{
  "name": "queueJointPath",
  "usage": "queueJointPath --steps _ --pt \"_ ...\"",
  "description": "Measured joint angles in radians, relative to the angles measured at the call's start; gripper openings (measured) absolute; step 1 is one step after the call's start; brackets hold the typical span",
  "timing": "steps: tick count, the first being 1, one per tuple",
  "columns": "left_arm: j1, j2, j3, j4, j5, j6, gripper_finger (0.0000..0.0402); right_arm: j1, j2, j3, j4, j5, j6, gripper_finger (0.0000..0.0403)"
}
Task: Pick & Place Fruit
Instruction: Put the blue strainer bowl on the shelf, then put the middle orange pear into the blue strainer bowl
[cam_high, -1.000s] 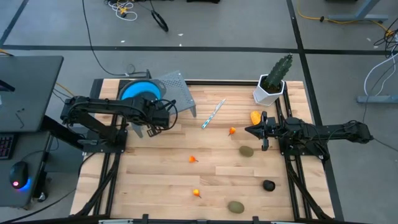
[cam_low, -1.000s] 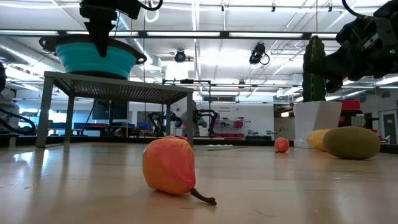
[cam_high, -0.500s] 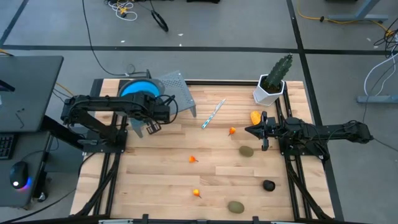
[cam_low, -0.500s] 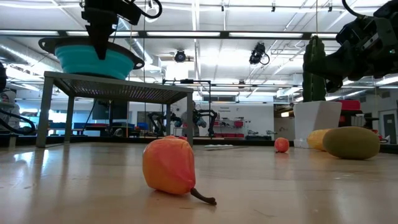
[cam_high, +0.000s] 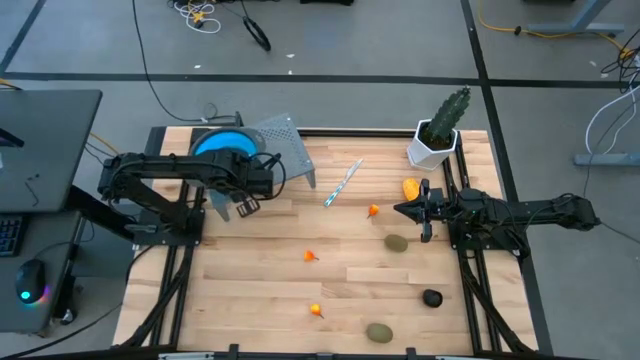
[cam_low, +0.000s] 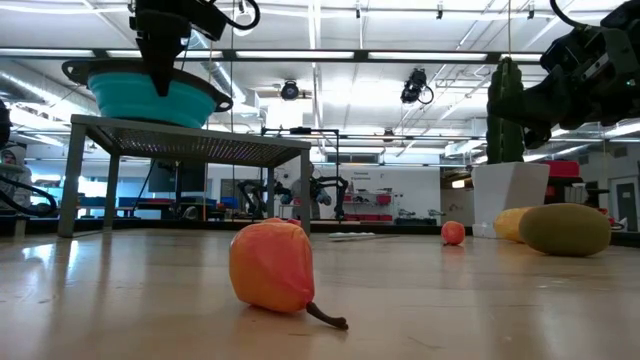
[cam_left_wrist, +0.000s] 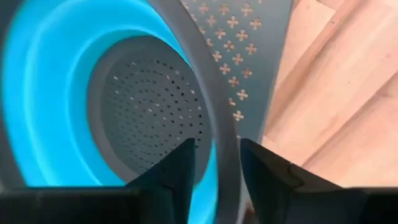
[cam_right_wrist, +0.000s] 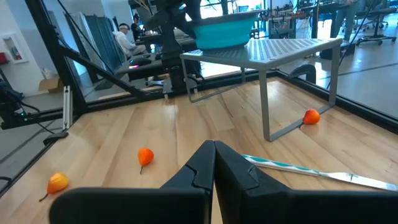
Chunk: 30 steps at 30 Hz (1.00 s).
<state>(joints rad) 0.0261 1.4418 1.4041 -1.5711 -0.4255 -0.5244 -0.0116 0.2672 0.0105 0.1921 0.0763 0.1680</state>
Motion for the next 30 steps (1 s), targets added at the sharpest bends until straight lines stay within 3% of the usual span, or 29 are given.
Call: queueJointPath --steps 9,15,22,30 --pt "0.0 0.0 0.0 0.002 0.086 -0.004 0.0194 0.0 0.0 0.0 0.0 0.0 0.0 0.0013" --pt "-0.015 0.0 0.0 0.011 0.009 -0.01 0.0219 0.0 0.0 0.0 0.0 0.0 0.0 0.0013" --pt "-0.036 0.0 0.002 0.018 0.004 -0.019 0.025 0.0 0.0 0.0 0.0 0.0 0.0 0.0013" --pt "-0.067 -0.001 0.135 0.016 -0.069 -0.022 0.0261 0.0 0.0 0.0 0.0 0.0 0.0 0.0013"
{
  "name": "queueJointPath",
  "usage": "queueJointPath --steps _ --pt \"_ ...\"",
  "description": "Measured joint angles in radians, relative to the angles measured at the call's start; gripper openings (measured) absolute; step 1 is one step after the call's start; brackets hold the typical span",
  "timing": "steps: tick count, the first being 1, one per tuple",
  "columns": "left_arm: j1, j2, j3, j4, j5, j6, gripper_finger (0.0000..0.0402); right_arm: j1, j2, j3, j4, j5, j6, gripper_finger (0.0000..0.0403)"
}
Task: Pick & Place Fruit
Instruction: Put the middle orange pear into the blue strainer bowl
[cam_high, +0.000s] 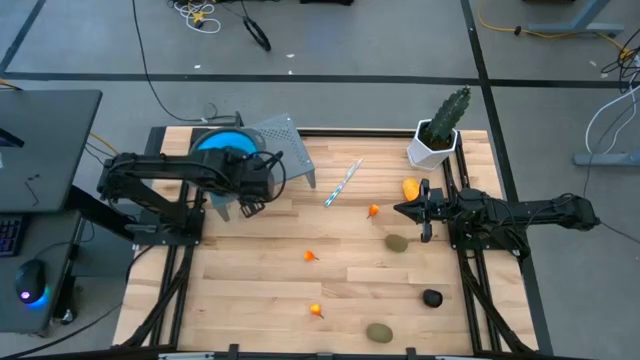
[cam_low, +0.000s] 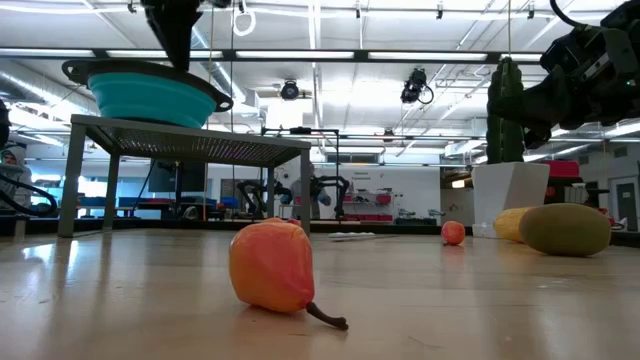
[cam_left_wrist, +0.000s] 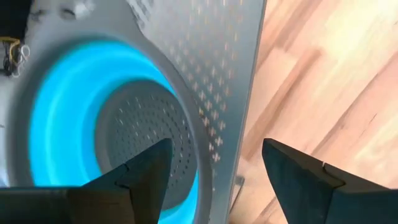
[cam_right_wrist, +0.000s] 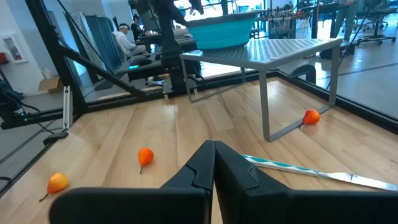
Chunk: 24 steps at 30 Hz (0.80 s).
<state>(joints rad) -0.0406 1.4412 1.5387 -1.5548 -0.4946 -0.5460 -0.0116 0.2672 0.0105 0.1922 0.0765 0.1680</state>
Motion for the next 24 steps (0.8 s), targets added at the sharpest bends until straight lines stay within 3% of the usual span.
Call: queueJointPath --steps 6,19,24 --pt "-0.029 -0.002 0.075 0.036 -0.014 -0.02 0.0261 0.0 0.0 0.0 0.0 0.0 0.0 0.0013" --pt "-0.254 0.001 0.074 0.489 -0.078 0.16 0.0261 0.0 0.0 0.0 0.0 0.0 0.0 0.0013" --pt "-0.325 0.038 0.004 0.62 -0.091 0.183 0.0261 0.0 0.0 0.0 0.0 0.0 0.0 0.0013"
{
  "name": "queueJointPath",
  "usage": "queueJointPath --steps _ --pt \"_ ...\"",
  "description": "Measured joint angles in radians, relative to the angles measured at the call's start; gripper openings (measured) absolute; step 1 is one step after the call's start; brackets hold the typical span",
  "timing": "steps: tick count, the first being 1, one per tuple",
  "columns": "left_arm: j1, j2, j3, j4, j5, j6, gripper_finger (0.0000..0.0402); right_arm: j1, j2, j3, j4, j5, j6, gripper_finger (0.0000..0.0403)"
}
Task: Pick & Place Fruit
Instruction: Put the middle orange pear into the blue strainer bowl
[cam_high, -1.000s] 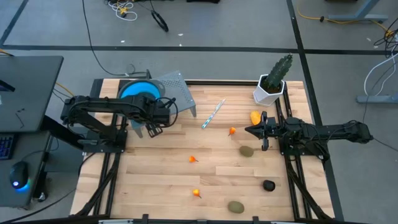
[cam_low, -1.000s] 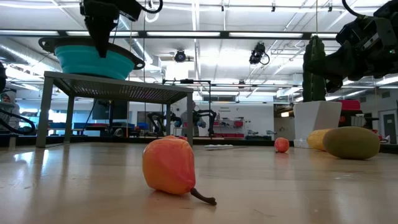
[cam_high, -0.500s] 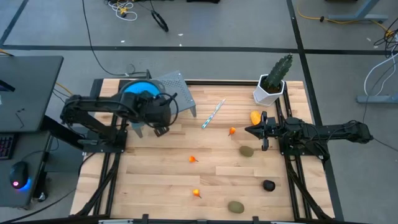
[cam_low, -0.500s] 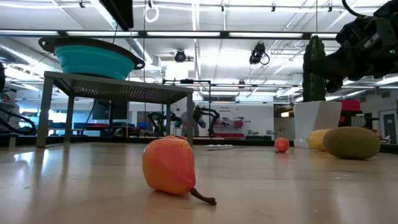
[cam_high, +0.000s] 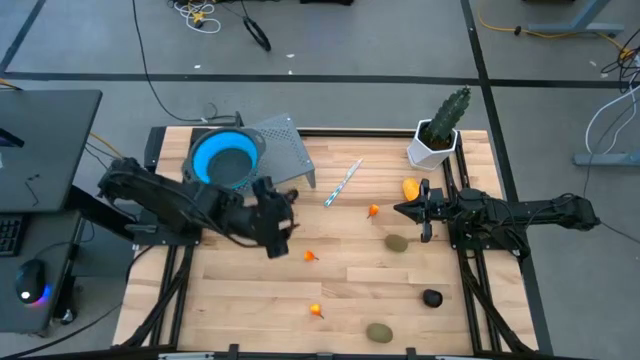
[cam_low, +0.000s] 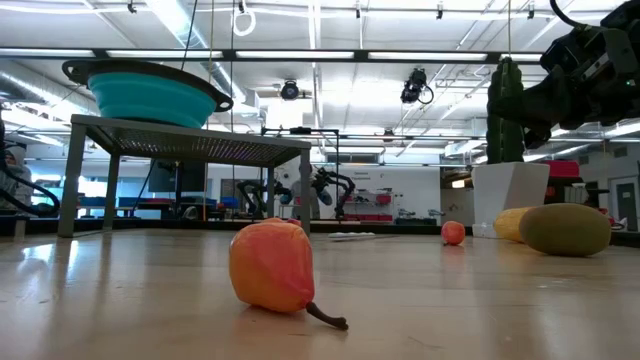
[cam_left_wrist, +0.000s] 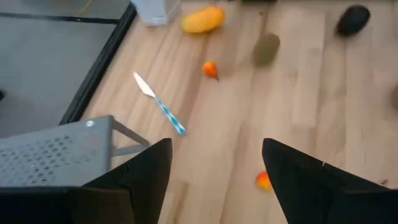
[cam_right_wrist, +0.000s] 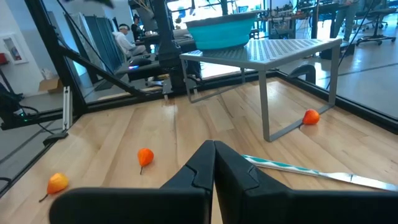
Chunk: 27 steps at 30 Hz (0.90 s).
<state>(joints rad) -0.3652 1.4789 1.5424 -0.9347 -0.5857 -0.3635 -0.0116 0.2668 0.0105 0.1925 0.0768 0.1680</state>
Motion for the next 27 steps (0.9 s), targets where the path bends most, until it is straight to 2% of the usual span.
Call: queueJointPath --steps 5,7,14,24,27 --pt "-0.041 0.064 -0.057 0.073 0.009 0.003 0.0261 0.0 0.005 0.0 0.01 -0.001 0.0 0.0013" --pt "-0.054 0.099 -0.059 0.055 0.008 -0.006 0.0261 0.0 0.013 0.0 0.016 0.001 0.0 0.0013" --pt "-0.087 0.228 -0.056 0.147 0.04 0.001 0.0261 0.0 0.023 0.0 0.029 0.0 0.0 0.0013" --pt "-0.089 0.373 -0.065 0.151 0.085 -0.044 0.0261 0.0 0.027 0.0 0.03 -0.001 0.0 0.0013" --pt "-0.086 0.386 -0.121 0.207 0.103 -0.044 0.0261 0.0 0.027 0.0 0.03 0.0 0.0 0.0013"
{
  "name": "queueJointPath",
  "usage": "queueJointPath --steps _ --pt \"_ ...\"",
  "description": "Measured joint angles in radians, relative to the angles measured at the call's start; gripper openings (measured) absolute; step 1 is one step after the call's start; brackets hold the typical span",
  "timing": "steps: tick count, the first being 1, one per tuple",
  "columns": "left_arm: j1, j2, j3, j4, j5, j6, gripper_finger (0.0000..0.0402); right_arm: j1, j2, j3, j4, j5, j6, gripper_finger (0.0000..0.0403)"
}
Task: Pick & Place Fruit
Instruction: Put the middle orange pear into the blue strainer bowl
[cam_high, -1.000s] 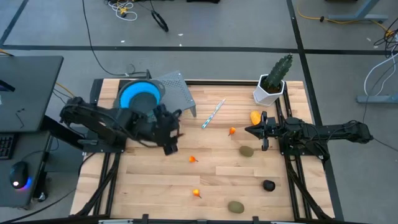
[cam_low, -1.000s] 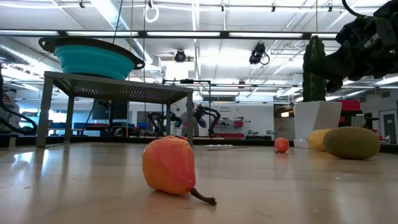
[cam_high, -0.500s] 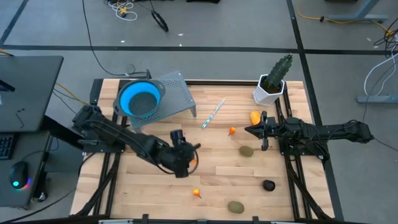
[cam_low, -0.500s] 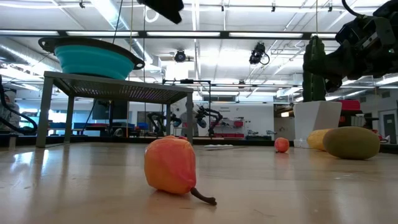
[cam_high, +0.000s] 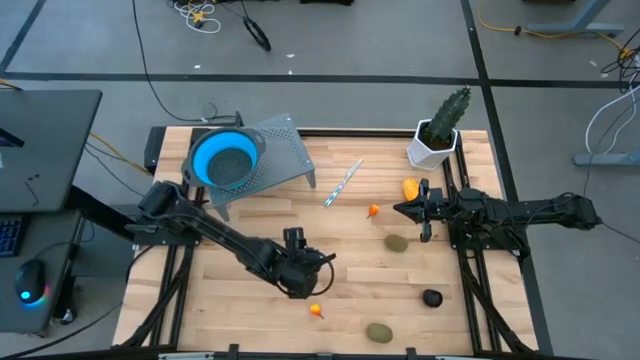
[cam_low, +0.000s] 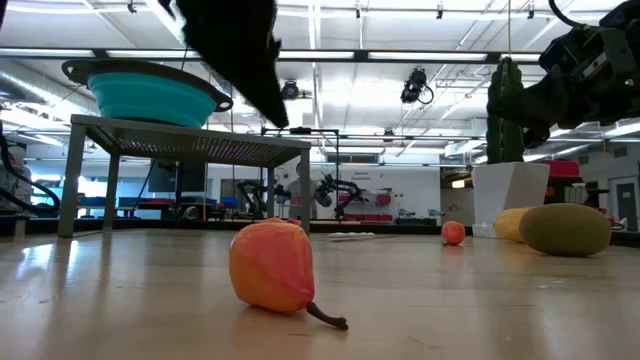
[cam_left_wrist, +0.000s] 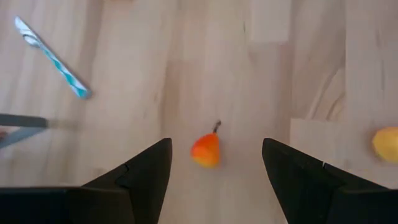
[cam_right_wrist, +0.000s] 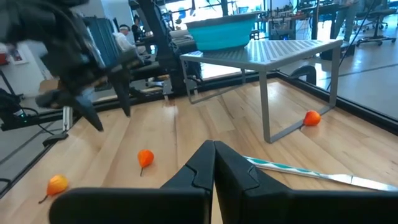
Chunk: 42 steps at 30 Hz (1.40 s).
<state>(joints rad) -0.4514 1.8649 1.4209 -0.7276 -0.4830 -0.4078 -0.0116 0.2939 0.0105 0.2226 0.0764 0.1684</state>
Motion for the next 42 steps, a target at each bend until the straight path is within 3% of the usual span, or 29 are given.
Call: queueJointPath --steps 5,9,16,23,37,42 --pt "0.001 -0.004 -0.096 0.076 0.012 -0.03 0.0261 0.0 0.0 0.0 0.0 0.0 0.0 0.0013" --pt "0.004 -0.007 -0.157 0.232 0.014 -0.012 0.0261 0.0 0.0 0.0 0.003 0.0 0.0 0.0013" --pt "0.049 -0.019 -0.281 0.343 0.093 -0.008 0.0261 0.0 0.0 0.0 0.006 0.0 0.0 0.0013" --pt "0.079 -0.049 -0.386 0.568 0.117 0.0 0.0261 0.0 0.002 0.0 0.006 0.0 0.0 0.0013" --pt "0.096 -0.049 -0.512 0.737 0.098 -0.031 0.026 0.0 0.006 0.0 0.015 0.0 0.0 0.0013" --pt "0.096 -0.049 -0.551 0.744 0.097 -0.063 0.0243 0.0 0.006 0.0 0.017 0.0 0.0 0.0013"
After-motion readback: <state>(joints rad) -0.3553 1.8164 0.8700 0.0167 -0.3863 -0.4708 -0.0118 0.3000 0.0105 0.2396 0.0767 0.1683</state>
